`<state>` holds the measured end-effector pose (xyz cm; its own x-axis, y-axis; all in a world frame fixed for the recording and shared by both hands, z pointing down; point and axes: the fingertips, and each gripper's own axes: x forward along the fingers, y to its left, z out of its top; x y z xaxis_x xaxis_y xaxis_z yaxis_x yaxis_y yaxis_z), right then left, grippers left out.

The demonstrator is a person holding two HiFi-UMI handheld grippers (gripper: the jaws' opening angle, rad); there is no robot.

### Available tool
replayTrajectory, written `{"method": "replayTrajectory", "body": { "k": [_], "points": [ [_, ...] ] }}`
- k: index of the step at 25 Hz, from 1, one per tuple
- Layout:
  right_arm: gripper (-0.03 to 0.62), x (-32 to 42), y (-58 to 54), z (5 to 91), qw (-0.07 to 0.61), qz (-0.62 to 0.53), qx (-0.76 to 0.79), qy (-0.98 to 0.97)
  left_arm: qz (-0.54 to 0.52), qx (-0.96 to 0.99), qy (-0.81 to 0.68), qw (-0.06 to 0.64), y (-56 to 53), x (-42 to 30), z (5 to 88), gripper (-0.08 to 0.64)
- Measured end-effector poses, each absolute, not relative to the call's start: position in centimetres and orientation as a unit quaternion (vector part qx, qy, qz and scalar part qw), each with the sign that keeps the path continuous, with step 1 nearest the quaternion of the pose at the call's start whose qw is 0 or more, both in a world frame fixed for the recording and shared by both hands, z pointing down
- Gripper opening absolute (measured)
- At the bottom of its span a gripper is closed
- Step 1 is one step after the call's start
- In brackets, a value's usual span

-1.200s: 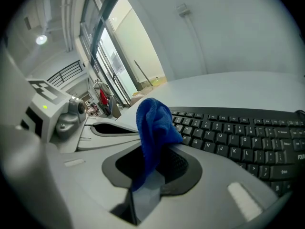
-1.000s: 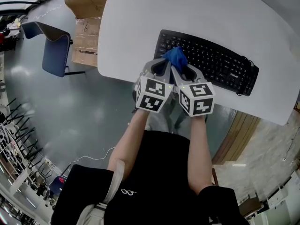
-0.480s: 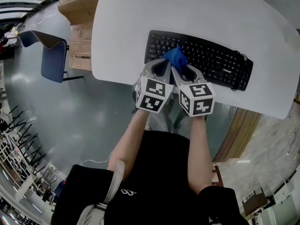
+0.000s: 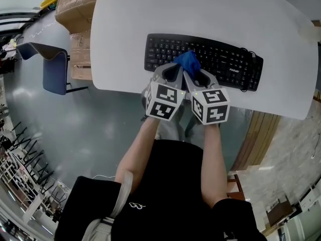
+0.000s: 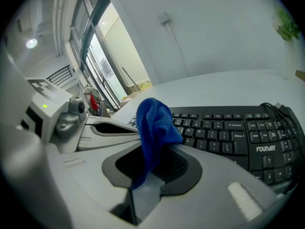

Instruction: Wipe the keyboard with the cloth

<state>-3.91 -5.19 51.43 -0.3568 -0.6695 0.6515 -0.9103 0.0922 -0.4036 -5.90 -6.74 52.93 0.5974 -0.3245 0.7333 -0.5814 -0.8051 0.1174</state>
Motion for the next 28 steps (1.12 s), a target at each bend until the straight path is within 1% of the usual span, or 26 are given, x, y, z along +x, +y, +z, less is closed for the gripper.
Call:
{"method": "replayTrajectory", "body": {
  "k": [28],
  "points": [
    [0.095, 4.5, -1.1, 51.3, 0.131, 0.405, 0.594, -0.683, 0.375, 0.893, -0.196, 0.155, -2.9, 2.8, 52.9, -0.005]
  ]
}}
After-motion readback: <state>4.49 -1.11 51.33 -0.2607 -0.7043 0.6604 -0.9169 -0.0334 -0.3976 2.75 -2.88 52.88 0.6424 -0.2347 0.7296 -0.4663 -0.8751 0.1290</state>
